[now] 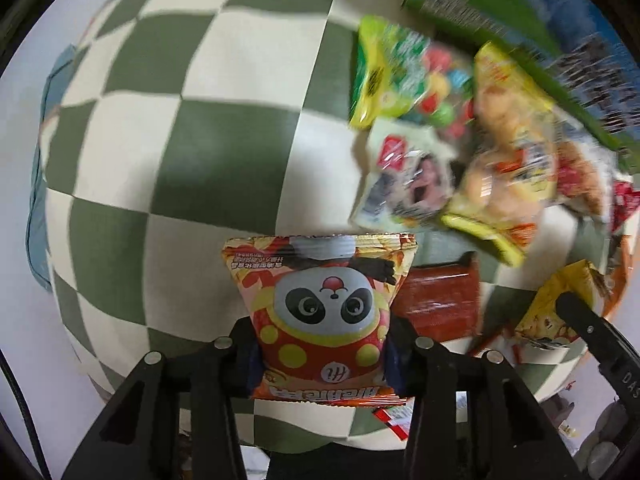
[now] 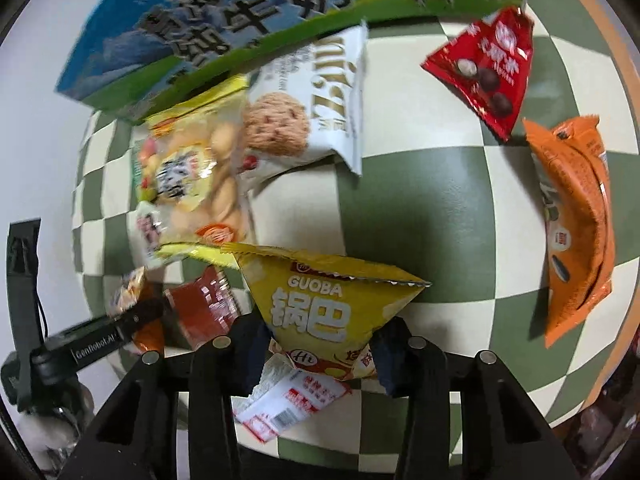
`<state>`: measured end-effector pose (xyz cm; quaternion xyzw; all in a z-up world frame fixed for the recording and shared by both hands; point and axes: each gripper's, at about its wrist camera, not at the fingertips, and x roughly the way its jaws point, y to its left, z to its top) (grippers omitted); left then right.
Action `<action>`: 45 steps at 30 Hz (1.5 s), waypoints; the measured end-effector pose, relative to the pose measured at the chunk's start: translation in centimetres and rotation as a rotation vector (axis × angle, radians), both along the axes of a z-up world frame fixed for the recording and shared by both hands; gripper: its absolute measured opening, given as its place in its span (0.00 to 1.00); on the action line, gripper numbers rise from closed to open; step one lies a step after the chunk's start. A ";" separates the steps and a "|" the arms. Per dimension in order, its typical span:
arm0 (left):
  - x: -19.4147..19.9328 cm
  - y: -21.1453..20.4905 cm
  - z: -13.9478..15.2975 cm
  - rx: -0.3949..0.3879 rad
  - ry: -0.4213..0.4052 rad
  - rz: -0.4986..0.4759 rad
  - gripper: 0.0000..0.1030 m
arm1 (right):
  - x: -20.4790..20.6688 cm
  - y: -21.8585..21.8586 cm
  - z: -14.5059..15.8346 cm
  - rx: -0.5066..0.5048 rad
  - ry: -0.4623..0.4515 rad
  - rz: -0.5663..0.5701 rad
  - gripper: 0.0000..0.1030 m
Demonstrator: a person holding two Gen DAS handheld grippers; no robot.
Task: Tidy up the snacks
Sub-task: 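Lower both bags into the box and open both grippers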
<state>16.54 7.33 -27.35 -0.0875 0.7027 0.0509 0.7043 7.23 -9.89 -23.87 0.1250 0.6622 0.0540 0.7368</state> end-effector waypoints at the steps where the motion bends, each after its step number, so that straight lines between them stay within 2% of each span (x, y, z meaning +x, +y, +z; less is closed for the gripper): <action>1: -0.1 -0.1 1.1 -0.004 -0.020 0.000 0.42 | 0.0 0.3 0.6 0.002 -0.012 0.011 0.45; 6: 0.7 -1.2 7.4 -0.073 -0.142 -0.009 0.42 | 0.5 -0.1 5.5 0.064 -0.080 0.053 0.45; 12: 5.6 -4.1 15.7 -0.154 -0.300 -0.067 0.42 | 4.1 -1.7 13.7 0.127 -0.210 0.065 0.45; 15: 10.4 -6.0 18.3 -0.157 -0.351 -0.107 0.42 | 7.8 -2.6 17.3 0.097 -0.278 0.068 0.45; 18: 14.4 -7.0 19.4 -0.115 -0.375 -0.124 0.42 | 12.3 -4.3 19.8 0.026 -0.327 0.053 0.45; 21: 18.8 -7.6 19.3 -0.082 -0.372 -0.117 0.42 | 17.4 -6.1 20.9 -0.002 -0.337 -0.018 0.45; 23: 21.7 -7.8 18.6 -0.072 -0.351 -0.117 0.42 | 20.7 -7.0 20.5 0.009 -0.327 -0.090 0.45; 25: 24.8 -7.7 17.4 -0.052 -0.321 -0.131 0.42 | 23.4 -7.6 19.8 0.003 -0.312 -0.115 0.45; 31: 31.7 -7.1 13.5 -0.015 -0.204 -0.146 0.42 | 31.1 -7.6 16.6 -0.074 -0.191 -0.070 0.45; 36: 35.4 -6.9 10.3 0.009 -0.098 -0.176 0.43 | 35.2 -6.3 12.8 -0.197 -0.070 0.052 0.47; 37: 36.0 -6.9 9.7 0.012 -0.077 -0.177 0.45 | 35.7 -6.1 12.2 -0.226 -0.045 0.068 0.61; 38: 36.5 -6.8 9.3 -0.001 -0.066 -0.175 0.55 | 36.1 -5.9 11.8 -0.250 -0.033 0.079 0.72; 39: 36.8 -6.7 8.9 -0.021 -0.060 -0.173 0.63 | 36.3 -5.8 11.4 -0.261 -0.035 0.090 0.88; 40: 37.2 -6.6 8.8 -0.023 -0.058 -0.166 0.78 | 36.4 -5.7 11.3 -0.264 -0.041 0.092 0.91; 41: 37.3 -6.7 8.8 -0.027 -0.067 -0.162 0.84 | 36.1 -5.8 11.2 -0.266 -0.043 0.090 0.91; 45: 37.0 -7.2 9.5 -0.028 -0.085 -0.164 0.88 | 35.6 -5.8 11.5 -0.238 -0.051 0.084 0.91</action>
